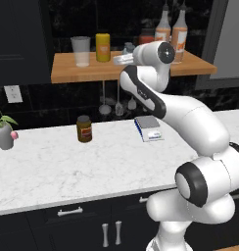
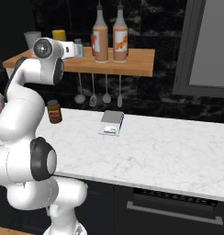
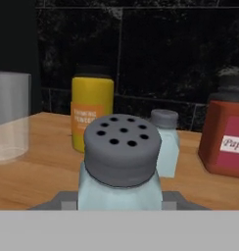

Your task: Put the shaker and condiment bottle from the counter next to their counterparts in the cabinet.

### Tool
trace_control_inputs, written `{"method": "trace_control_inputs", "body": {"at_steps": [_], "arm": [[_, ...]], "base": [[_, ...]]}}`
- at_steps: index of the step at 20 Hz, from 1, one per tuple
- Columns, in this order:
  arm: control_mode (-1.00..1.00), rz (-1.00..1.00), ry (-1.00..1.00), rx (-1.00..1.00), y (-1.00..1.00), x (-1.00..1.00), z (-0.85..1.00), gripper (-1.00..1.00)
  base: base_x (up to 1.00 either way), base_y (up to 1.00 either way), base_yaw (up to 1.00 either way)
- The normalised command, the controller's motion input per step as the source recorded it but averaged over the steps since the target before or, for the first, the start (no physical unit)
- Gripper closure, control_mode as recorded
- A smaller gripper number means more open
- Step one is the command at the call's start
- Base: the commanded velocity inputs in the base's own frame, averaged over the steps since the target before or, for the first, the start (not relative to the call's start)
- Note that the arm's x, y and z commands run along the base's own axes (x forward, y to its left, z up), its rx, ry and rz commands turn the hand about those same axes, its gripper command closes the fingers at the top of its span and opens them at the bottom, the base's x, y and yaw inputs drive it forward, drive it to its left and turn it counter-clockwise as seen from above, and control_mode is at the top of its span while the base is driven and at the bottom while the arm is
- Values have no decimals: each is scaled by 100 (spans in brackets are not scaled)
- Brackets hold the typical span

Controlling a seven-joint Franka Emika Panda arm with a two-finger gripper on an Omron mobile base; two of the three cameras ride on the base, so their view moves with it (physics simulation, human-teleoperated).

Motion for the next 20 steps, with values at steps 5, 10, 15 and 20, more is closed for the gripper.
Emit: {"method": "trace_control_inputs", "body": {"at_steps": [5, 10, 15, 20], "arm": [[-100, 0, 0, 0, 0, 4, -8, 100], [-100, 0, 3, 0, 1, 14, -3, 100], [-100, 0, 2, 0, 6, 29, -1, 100], [-100, 0, 0, 0, 1, 38, -5, 100]], "base": [[0, 0, 0], [0, 0, 0], [0, 0, 0], [0, 0, 0]]}}
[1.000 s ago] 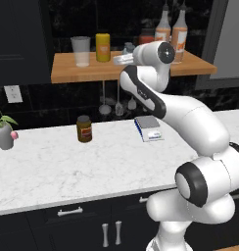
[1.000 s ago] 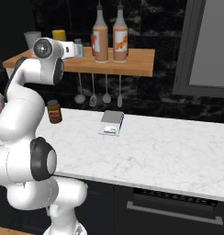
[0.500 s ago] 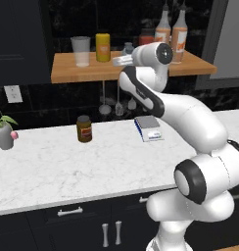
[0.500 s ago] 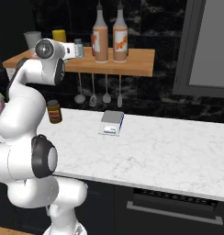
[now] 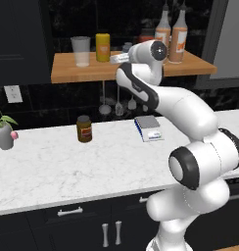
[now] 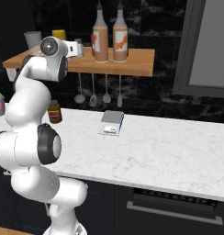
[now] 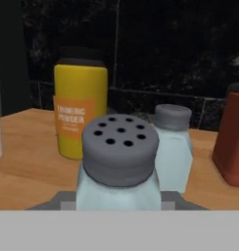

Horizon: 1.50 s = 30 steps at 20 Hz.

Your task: Put the shaker and condiment bottle from the counter next to their counterparts in the cabinet.

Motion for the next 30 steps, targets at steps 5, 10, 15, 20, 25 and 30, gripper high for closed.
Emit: {"method": "trace_control_inputs", "body": {"at_steps": [5, 10, 15, 20, 25, 30], "arm": [[-100, 0, 0, 0, 0, 38, -13, 100], [-100, 0, 0, 0, 3, 41, -17, 100], [-100, 0, 0, 0, 3, 32, -22, -100], [-100, 1, 0, 0, 3, -3, -11, -100], [-100, 2, 0, 0, 7, -43, 4, -100], [-100, 1, 0, 1, 2, -65, 11, -100]], "base": [[0, 0, 0], [0, 0, 0], [0, 0, 0], [0, 0, 0], [0, 0, 0], [0, 0, 0]]}}
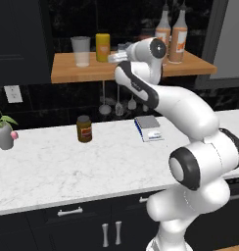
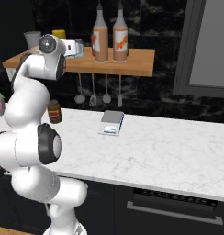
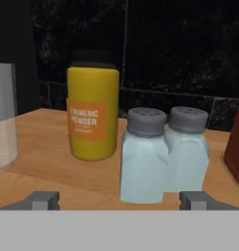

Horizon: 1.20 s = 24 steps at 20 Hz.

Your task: Put the shaker and condiment bottle from the counter next to their counterparts in the cabinet.

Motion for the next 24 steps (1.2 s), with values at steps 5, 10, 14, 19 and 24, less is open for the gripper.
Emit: {"method": "trace_control_inputs", "body": {"at_steps": [5, 10, 14, 19, 24], "arm": [[-100, 0, 0, 3, 7, -85, 20, -100], [-100, 0, 1, 7, 8, -99, 28, -100], [-100, 0, 0, 8, 5, -100, 15, -100], [-100, 0, -2, 5, 3, -100, 7, -100], [-100, 0, -3, 5, 3, -100, 11, -100]], "base": [[0, 0, 0], [0, 0, 0], [0, 0, 0], [0, 0, 0], [0, 0, 0]]}}
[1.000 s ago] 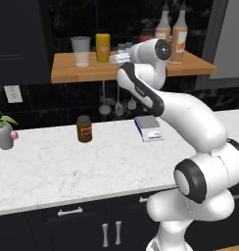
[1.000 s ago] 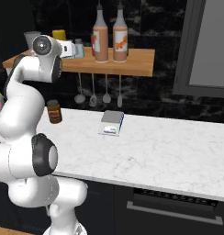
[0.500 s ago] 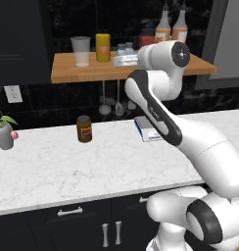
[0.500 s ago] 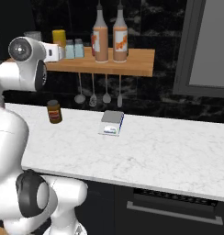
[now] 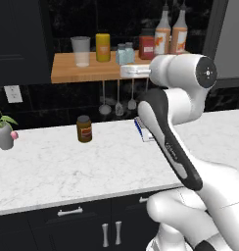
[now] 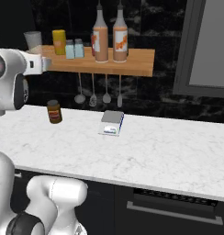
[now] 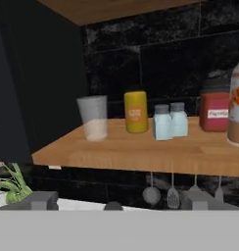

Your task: Put the shaker and condiment bottle from the counter next to their counterparts in the cabinet.

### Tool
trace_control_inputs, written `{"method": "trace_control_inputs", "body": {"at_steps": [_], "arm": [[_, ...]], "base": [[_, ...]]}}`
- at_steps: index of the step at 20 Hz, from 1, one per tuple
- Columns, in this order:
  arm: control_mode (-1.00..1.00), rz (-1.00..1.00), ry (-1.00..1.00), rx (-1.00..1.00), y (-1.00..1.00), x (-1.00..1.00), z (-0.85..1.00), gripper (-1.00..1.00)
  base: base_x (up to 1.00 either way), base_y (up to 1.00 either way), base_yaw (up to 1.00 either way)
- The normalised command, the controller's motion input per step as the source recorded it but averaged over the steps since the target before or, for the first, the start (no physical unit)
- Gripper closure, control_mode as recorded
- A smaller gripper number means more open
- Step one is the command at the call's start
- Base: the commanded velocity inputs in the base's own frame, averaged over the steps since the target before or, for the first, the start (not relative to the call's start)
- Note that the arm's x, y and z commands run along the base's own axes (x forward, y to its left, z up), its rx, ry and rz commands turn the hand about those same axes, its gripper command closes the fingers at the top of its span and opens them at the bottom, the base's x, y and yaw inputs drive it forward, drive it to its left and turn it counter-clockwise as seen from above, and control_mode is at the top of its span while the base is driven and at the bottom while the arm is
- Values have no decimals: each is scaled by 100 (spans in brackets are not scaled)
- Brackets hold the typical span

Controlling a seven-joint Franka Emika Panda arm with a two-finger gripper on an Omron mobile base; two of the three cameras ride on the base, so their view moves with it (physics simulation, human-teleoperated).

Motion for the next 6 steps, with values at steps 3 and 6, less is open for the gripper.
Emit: {"method": "trace_control_inputs", "body": {"at_steps": [3, 6], "arm": [[-100, -2, 0, 3, 10, -100, 12, -100], [-100, -5, 0, 2, 8, -100, 5, -100]], "base": [[0, 0, 0], [0, 0, 0]]}}
